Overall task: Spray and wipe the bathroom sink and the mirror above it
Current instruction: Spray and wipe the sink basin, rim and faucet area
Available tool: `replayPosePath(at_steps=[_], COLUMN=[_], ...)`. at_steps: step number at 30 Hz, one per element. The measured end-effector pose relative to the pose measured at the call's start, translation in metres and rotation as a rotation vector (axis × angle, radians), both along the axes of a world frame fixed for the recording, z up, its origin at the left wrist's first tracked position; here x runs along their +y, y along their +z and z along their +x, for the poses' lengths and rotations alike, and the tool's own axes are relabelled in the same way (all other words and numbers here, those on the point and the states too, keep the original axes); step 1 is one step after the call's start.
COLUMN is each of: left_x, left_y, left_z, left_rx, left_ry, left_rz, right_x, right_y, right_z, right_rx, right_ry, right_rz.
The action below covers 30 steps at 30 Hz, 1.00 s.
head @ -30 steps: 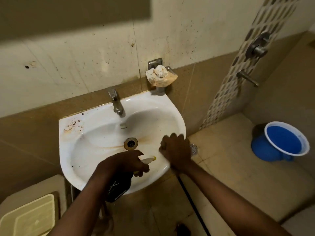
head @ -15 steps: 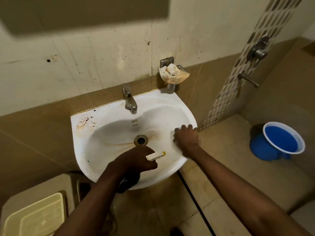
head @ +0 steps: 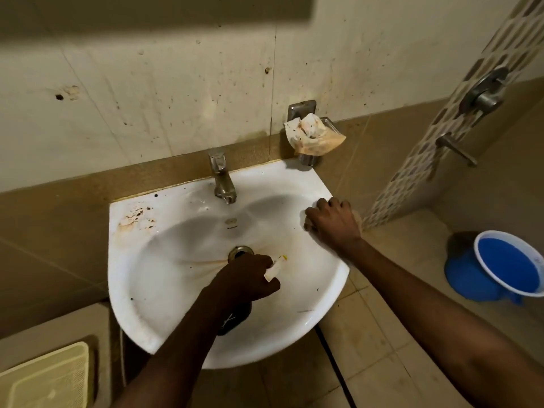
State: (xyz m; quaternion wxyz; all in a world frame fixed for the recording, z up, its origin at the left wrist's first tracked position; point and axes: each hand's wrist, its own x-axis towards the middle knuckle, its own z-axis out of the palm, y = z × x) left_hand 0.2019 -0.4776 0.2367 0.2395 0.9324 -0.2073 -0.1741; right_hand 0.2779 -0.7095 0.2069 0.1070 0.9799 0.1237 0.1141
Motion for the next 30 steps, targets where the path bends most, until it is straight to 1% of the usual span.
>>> replayPosePath(at_steps=[2, 3, 6, 10, 12, 14, 16, 17, 20, 21, 23, 24, 25, 28, 30], left_x=[-0.007, -0.011, -0.023, -0.035, -0.042, -0.046, -0.047, -0.046, -0.040, -0.036, -0.031, -0.029, -0.026, -0.020, -0.018], left_y=[-0.005, -0.006, -0.011, -0.019, -0.018, -0.016, -0.014, -0.014, -0.004, -0.002, 0.006, 0.010, 0.014, 0.027, 0.033], left_z=[0.010, 0.016, 0.027, 0.031, 0.030, 0.030, 0.029, 0.029, 0.026, 0.025, 0.022, 0.021, 0.020, 0.011, 0.002], left_rx=[-0.083, -0.093, -0.022, -0.036, -0.012, -0.006, 0.024, 0.048, 0.145, 0.154, 0.171, 0.181, 0.188, 0.288, 0.355], left_ry=[0.070, 0.092, 0.105, 0.175, 0.169, 0.148, 0.141, 0.139, 0.141, 0.133, 0.105, 0.087, 0.064, -0.018, -0.045], left_rz=[-0.030, -0.029, -0.023, -0.016, 0.022, 0.080, 0.108, 0.114, 0.127, 0.128, 0.126, 0.130, 0.124, 0.069, -0.014], right_x=[-0.002, -0.002, -0.004, -0.003, -0.004, -0.004, 0.002, 0.007, 0.017, 0.017, 0.017, 0.017, 0.018, 0.020, 0.018], right_y=[0.000, -0.002, -0.006, -0.010, -0.007, 0.000, 0.008, 0.010, 0.009, 0.011, 0.015, 0.017, 0.020, 0.019, 0.018], right_z=[0.023, 0.034, 0.063, 0.071, 0.067, 0.063, 0.052, 0.041, -0.011, -0.030, -0.063, -0.070, -0.070, -0.043, -0.028], right_rx=[0.007, 0.016, 0.030, 0.053, 0.037, 0.016, 0.052, 0.125, 0.490, 0.572, 0.637, 0.648, 0.630, 0.480, 0.353], right_ry=[0.137, 0.219, 0.438, 0.522, 0.565, 0.539, 0.472, 0.426, 0.266, 0.253, 0.302, 0.309, 0.274, -0.004, -0.107], right_rz=[-0.066, -0.118, -0.199, -0.207, -0.222, -0.218, -0.203, -0.192, -0.071, -0.004, 0.159, 0.186, 0.171, 0.090, 0.022])
